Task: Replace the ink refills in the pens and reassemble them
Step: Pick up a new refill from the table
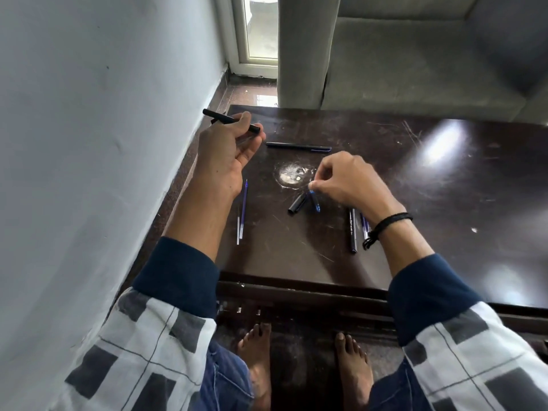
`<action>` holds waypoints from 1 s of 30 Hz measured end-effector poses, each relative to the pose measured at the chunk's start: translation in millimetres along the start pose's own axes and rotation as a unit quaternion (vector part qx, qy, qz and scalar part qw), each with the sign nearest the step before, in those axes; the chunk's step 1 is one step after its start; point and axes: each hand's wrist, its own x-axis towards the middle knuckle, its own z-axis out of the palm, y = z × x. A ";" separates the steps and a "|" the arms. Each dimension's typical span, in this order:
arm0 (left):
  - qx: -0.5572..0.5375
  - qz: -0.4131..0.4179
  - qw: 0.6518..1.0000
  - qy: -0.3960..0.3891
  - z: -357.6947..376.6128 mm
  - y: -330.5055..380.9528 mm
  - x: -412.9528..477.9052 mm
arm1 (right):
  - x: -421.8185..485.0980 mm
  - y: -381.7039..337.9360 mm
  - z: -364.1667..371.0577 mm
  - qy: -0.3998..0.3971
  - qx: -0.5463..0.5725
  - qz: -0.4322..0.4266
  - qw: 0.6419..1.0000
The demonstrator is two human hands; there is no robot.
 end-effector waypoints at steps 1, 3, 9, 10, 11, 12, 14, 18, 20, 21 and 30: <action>0.008 0.002 1.000 0.001 -2.6 0.1 0.1 | -0.9 -6.5 5.0 -0.008 -0.008 -0.019 1.000; 0.016 0.005 1.000 0.004 -5.9 0.6 0.8 | -3.1 -19.5 15.9 -0.022 -0.026 -0.061 0.998; 0.018 0.011 1.000 0.008 -9.8 2.8 2.5 | -19.3 -47.9 50.7 -0.093 -0.072 -0.225 0.967; 0.017 0.012 1.000 0.008 -10.1 2.6 2.4 | -21.5 -49.4 55.7 -0.100 -0.071 -0.242 0.962; 0.016 0.013 1.000 0.009 -10.3 2.4 2.3 | -22.7 -50.4 59.7 -0.107 -0.069 -0.254 0.959; 0.015 0.014 1.000 0.009 -10.4 2.5 2.3 | -23.2 -51.1 62.1 -0.111 -0.069 -0.263 0.956; 0.014 0.013 1.000 0.009 -10.1 2.2 2.4 | -23.2 -51.3 65.2 -0.115 -0.075 -0.273 0.952; 0.014 0.016 1.000 0.007 -10.9 1.1 3.1 | -24.2 -52.5 67.4 -0.114 -0.087 -0.281 0.949; 0.013 0.015 1.000 0.007 -10.2 0.6 3.4 | -23.8 -51.4 66.6 -0.108 -0.086 -0.277 0.951; 0.012 0.014 1.000 0.006 -9.5 0.5 3.4 | -23.1 -50.6 65.5 -0.105 -0.085 -0.274 0.952; 0.010 0.009 1.000 0.001 -5.4 -2.1 3.8 | -22.0 -47.5 63.7 -0.084 -0.093 -0.271 0.954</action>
